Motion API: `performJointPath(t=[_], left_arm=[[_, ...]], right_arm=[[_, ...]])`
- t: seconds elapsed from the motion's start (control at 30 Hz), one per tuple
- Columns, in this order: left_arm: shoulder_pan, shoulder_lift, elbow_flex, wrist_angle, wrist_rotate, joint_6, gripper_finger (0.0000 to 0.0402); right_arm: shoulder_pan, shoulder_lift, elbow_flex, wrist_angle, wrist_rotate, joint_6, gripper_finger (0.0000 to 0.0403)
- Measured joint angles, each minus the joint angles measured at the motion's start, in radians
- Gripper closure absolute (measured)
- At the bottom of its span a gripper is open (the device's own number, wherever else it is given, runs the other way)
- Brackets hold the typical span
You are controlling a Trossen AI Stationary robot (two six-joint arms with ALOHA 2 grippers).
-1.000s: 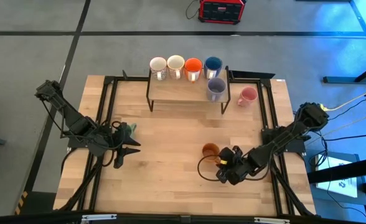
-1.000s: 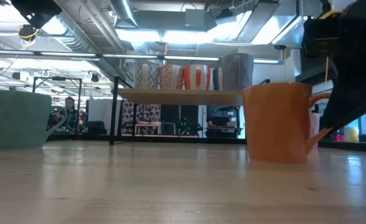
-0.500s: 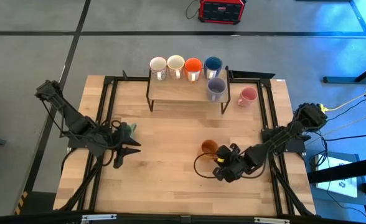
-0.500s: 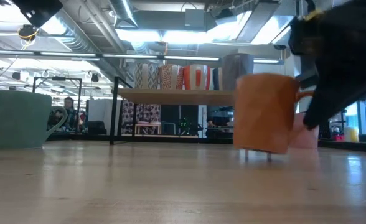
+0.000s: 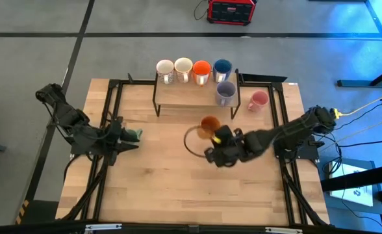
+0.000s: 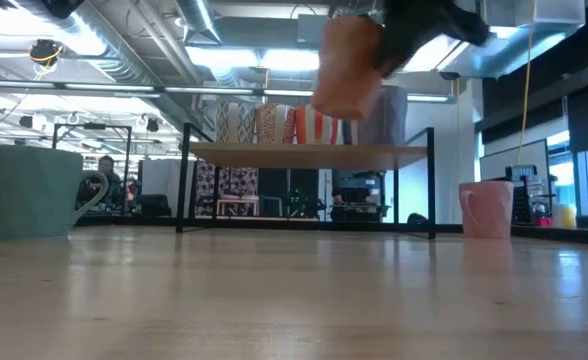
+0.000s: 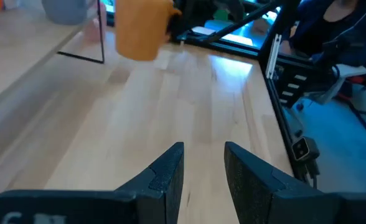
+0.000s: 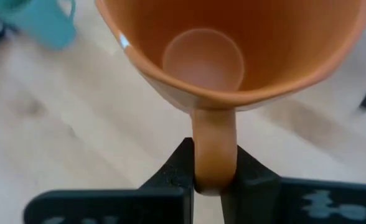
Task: Place coffee mugs
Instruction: Put the brown mug on the shelf
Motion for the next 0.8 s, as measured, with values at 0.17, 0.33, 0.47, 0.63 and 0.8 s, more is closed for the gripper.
performJointPath(t=[0.17,0.33,0.47,0.63,0.8], left_arm=[[0.000,-0.020,0.000,-0.045,-0.036,0.001,0.0292],[0.000,-0.020,0.000,-0.056,-0.067,0.002,0.0292],[0.000,-0.018,0.000,-0.057,-0.078,0.002,0.0292],[0.000,-0.017,0.000,-0.057,-0.082,0.001,0.0292],[0.000,-0.017,0.000,-0.056,-0.082,0.000,0.0292]], right_arm=[[-0.091,0.100,0.245,-0.149,-0.002,-0.045,0.0381],[-0.185,0.212,0.471,-0.334,-0.052,-0.048,0.0381],[-0.264,0.268,0.567,-0.422,-0.111,-0.047,0.0381],[-0.337,0.275,0.573,-0.420,-0.123,-0.039,0.0381],[-0.395,0.274,0.573,-0.421,-0.123,-0.036,0.0381]])
